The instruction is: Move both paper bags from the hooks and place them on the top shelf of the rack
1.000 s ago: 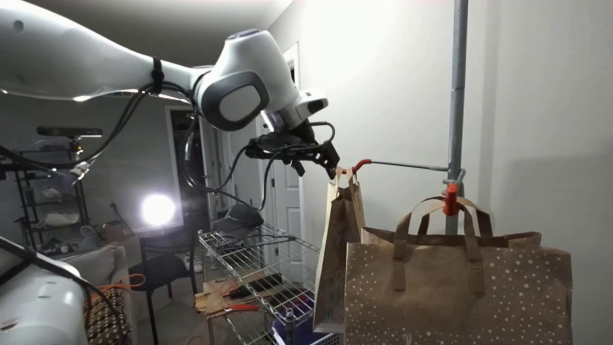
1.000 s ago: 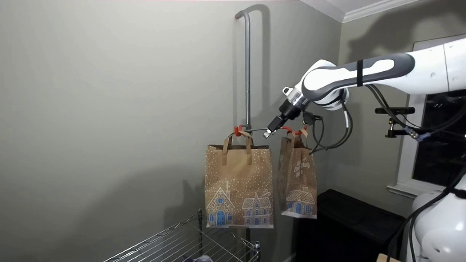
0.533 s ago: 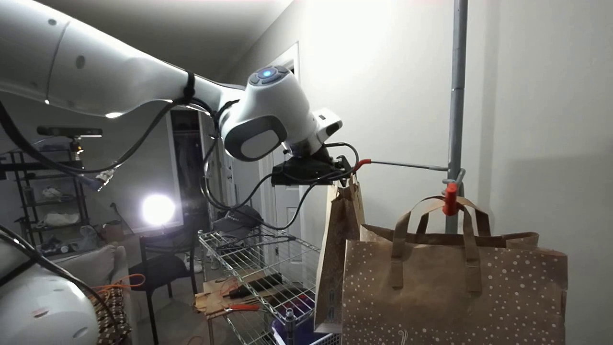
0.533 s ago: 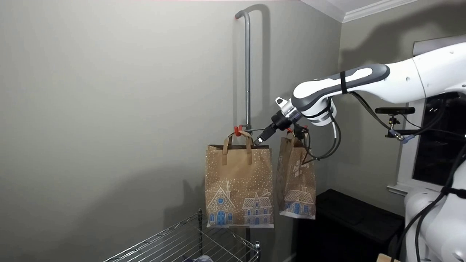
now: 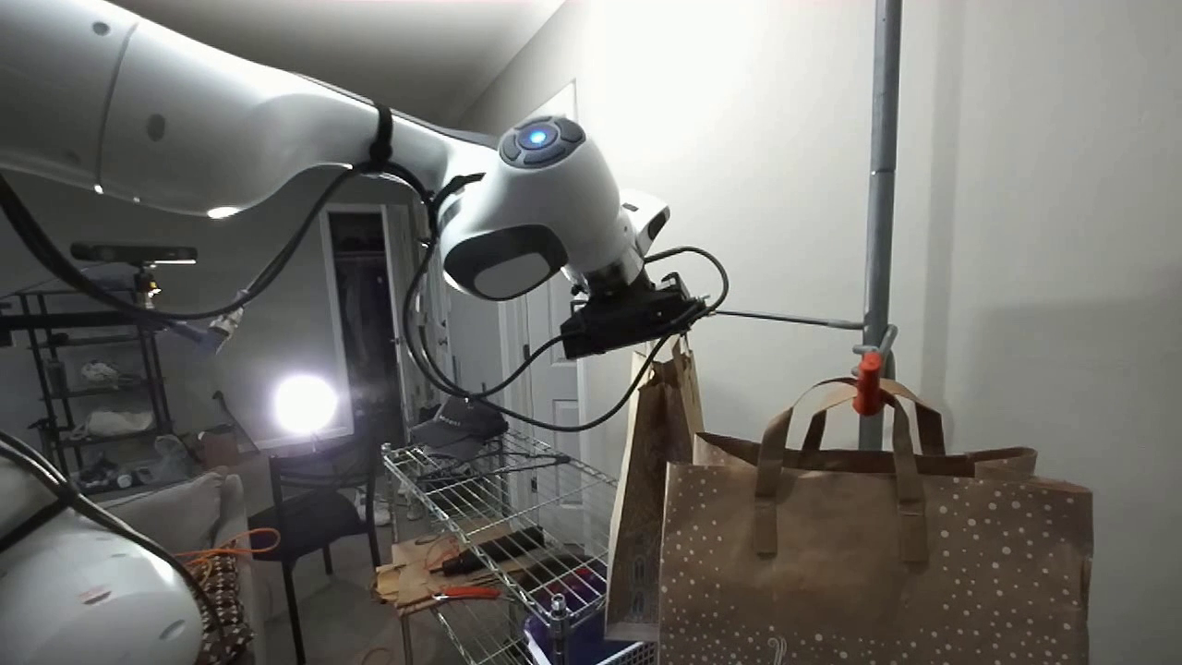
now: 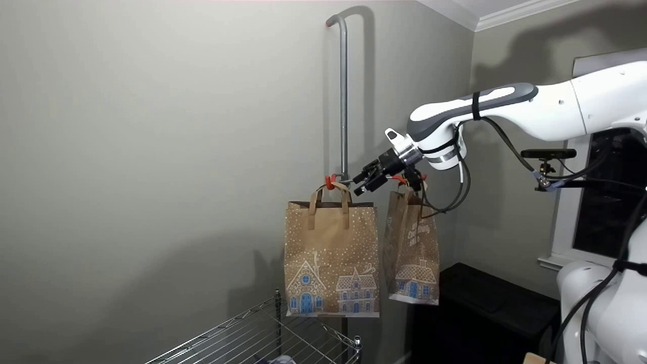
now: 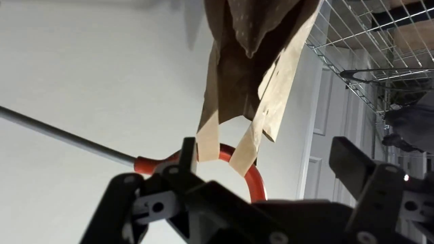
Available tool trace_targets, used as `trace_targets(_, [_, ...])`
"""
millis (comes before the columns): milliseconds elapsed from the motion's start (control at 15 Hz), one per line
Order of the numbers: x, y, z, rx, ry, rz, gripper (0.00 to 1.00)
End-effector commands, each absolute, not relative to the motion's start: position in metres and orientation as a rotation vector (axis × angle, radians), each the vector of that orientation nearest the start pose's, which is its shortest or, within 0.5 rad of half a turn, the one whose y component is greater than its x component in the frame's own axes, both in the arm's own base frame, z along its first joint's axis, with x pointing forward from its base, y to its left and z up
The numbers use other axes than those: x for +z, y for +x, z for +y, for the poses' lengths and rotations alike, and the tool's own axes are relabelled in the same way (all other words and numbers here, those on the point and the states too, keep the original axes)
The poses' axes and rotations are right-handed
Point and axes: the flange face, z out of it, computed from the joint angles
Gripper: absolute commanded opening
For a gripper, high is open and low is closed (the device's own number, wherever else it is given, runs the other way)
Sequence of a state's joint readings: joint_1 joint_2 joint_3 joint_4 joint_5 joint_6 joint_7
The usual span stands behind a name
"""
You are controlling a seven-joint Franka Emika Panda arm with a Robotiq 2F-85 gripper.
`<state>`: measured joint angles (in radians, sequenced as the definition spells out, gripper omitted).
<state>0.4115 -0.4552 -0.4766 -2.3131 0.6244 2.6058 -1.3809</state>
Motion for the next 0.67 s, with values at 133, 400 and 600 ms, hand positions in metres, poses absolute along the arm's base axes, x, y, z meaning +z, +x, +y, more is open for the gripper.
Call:
trace_targets(133, [0.571,0.496,-0.081,-1.433,-2.366,-1.239,1.00])
trace_targets(400, [0.567,0.515,-0.091,-1.427,-2.334,-1.251,1.00])
trace_targets(600, [0.561,0.527,-0.092,-1.399,-2.322,-1.262,1.00])
